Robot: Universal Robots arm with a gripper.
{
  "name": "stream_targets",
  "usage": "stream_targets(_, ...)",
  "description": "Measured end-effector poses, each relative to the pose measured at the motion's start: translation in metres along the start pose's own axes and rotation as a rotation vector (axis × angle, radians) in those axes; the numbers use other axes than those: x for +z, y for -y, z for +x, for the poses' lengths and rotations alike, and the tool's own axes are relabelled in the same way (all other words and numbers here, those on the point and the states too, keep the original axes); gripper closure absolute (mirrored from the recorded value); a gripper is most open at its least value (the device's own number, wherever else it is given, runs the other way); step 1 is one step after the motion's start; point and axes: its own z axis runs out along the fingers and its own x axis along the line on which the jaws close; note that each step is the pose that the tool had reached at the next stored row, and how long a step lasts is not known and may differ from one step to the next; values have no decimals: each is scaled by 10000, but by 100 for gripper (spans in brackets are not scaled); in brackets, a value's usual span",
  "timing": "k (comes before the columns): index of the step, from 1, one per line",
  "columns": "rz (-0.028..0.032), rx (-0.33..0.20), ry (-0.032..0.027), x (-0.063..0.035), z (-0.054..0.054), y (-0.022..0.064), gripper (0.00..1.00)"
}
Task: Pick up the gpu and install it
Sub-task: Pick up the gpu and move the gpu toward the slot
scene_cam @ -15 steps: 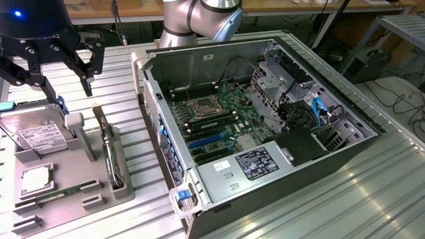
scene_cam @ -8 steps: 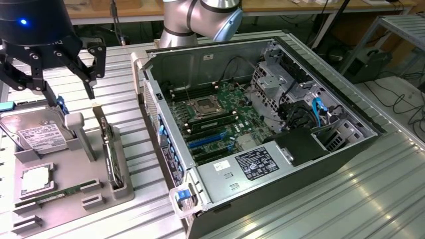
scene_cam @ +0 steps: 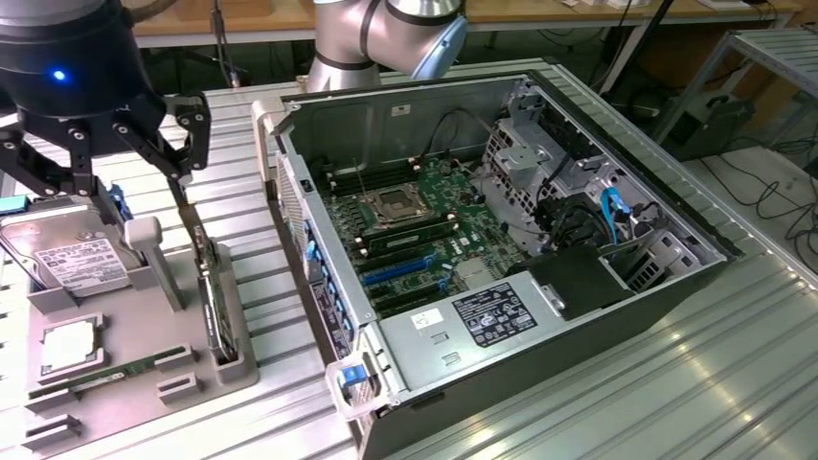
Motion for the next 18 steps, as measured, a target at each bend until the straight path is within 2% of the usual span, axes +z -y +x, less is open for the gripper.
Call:
stream_targets(6,0,1,-1,138,-27,10,40)
stream_targets(18,4,0,-1,317,-36,19,40)
